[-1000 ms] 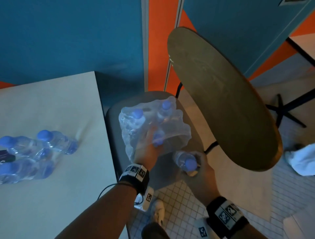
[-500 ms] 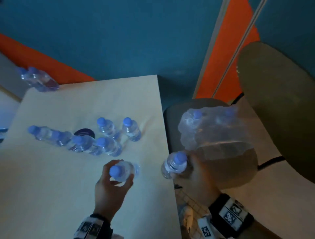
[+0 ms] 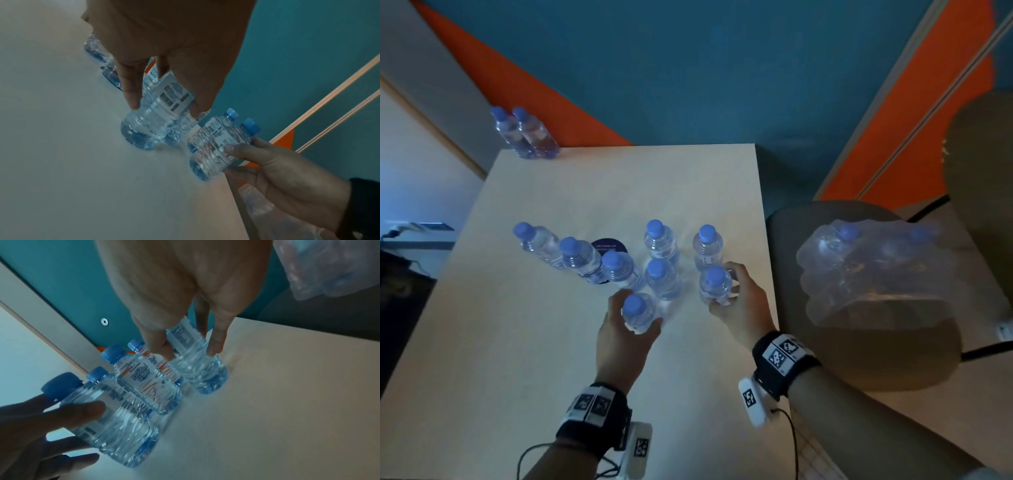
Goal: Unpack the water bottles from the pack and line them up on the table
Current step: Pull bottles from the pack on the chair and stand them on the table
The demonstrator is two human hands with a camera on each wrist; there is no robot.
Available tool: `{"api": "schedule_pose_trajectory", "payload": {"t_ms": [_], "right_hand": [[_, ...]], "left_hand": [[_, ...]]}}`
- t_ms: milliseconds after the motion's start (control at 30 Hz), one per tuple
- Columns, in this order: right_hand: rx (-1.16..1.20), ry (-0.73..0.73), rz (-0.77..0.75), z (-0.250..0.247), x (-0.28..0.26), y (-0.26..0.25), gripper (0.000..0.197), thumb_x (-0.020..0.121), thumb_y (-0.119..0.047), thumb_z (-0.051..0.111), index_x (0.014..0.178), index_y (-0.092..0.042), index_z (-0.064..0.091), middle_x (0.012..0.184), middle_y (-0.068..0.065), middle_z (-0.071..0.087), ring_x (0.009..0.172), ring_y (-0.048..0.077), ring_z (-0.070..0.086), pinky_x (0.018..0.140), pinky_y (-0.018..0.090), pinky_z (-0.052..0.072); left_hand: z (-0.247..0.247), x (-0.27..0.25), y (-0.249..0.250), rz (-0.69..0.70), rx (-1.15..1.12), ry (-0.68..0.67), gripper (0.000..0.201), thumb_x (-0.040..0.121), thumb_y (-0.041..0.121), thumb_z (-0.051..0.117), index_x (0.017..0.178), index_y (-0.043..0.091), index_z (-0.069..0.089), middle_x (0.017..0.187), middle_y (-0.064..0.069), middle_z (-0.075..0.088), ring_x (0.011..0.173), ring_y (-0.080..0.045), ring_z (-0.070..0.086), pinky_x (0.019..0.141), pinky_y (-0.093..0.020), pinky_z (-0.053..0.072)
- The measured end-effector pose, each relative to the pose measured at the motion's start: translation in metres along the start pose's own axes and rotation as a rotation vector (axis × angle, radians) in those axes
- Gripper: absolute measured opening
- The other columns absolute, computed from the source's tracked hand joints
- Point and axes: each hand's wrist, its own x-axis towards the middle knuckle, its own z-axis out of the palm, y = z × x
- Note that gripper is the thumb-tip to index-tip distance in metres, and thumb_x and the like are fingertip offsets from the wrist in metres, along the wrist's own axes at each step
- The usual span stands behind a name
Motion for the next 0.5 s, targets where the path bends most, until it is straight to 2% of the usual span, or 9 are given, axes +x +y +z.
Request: {"api": "schedule_pose_trajectory", "payload": {"t_ms": [67,100,167,200,267,300,367,433,500], "right_hand": [[-0.003,-0.011,0.03,-0.012,-0.009,0.001,0.072,0.068,-0.022,0.092,0.128,-0.031,0.054,0.119,-0.022,0.061,0.094,0.002,0.063,0.078,0.01,0.05],[-0.008,-0.03,0.042,-0.023,-0.017,0.003,0.072,0.068,-0.026,0.093,0.129,-0.03,0.056,0.122,-0.019,0.061,0.098,0.004,0.063,0.08,0.015,0.051],[-0.015,-0.076,0.038,-0.055,-0.043,0.011,0.048,0.074,-0.03,0.09,0.114,-0.029,0.065,0.109,-0.015,0.069,0.093,0.006,0.065,0.077,0.02,0.053],[-0.021,-0.108,0.042,-0.075,-0.059,0.017,0.032,0.079,-0.028,0.087,0.105,-0.027,0.068,0.098,-0.011,0.073,0.086,0.006,0.066,0.074,0.021,0.054],[-0.044,-0.162,0.098,-0.121,-0.089,0.037,0.012,0.087,-0.019,0.079,0.093,-0.026,0.071,0.087,-0.006,0.075,0.08,0.006,0.069,0.075,0.028,0.057],[-0.085,-0.143,0.135,-0.145,-0.1,0.052,0.014,0.089,-0.014,0.077,0.091,-0.027,0.071,0.088,-0.007,0.075,0.082,0.006,0.07,0.078,0.031,0.058],[-0.13,-0.011,0.212,-0.193,-0.105,0.082,0.025,0.089,-0.007,0.075,0.093,-0.032,0.07,0.092,-0.011,0.074,0.091,0.007,0.071,0.087,0.033,0.059],[-0.158,0.118,0.245,-0.231,-0.09,0.103,0.035,0.087,-0.008,0.078,0.108,-0.033,0.065,0.101,-0.015,0.071,0.107,0.013,0.069,0.092,0.032,0.054],[-0.248,0.166,0.26,-0.258,-0.061,0.11,0.054,0.086,-0.014,0.08,0.132,-0.024,0.054,0.114,-0.01,0.062,0.114,0.013,0.061,0.092,0.025,0.044]], "left_hand": [[0.0,-0.009,0.0,0.022,0.0,0.085,0.088,0.06,0.02,0.1,0.131,0.024,0.048,0.127,0.003,0.051,0.106,-0.025,0.061,0.09,-0.044,0.056],[-0.001,-0.016,0.003,0.057,0.002,0.135,0.087,0.057,0.017,0.101,0.127,0.022,0.05,0.124,0.0,0.046,0.105,-0.028,0.058,0.088,-0.04,0.055],[-0.01,-0.028,0.015,0.157,-0.028,0.172,0.067,0.062,0.009,0.098,0.107,0.032,0.053,0.107,-0.003,0.05,0.089,-0.028,0.057,0.078,-0.029,0.051],[-0.015,-0.033,0.024,0.199,-0.051,0.117,0.058,0.068,0.007,0.095,0.097,0.034,0.053,0.094,-0.003,0.054,0.079,-0.024,0.057,0.072,-0.023,0.049],[-0.017,-0.038,0.048,0.278,-0.108,-0.118,0.037,0.078,0.017,0.089,0.091,0.033,0.058,0.072,0.001,0.056,0.065,-0.015,0.055,0.068,-0.016,0.045],[-0.011,-0.041,0.063,0.316,-0.14,-0.28,0.025,0.079,0.028,0.084,0.092,0.029,0.062,0.069,0.001,0.057,0.063,-0.013,0.054,0.068,-0.017,0.045],[0.017,-0.05,0.098,0.334,-0.148,-0.587,0.021,0.081,0.038,0.076,0.095,0.026,0.067,0.069,0.005,0.061,0.064,-0.013,0.057,0.069,-0.023,0.05],[0.063,-0.066,0.127,0.331,-0.133,-0.851,0.013,0.086,0.03,0.077,0.097,0.028,0.07,0.077,0.006,0.069,0.07,-0.014,0.064,0.071,-0.032,0.054],[0.121,-0.087,0.146,0.334,-0.166,-1.017,0.027,0.087,0.011,0.078,0.106,0.029,0.074,0.094,0.004,0.073,0.078,-0.004,0.067,0.072,-0.024,0.054]]}}
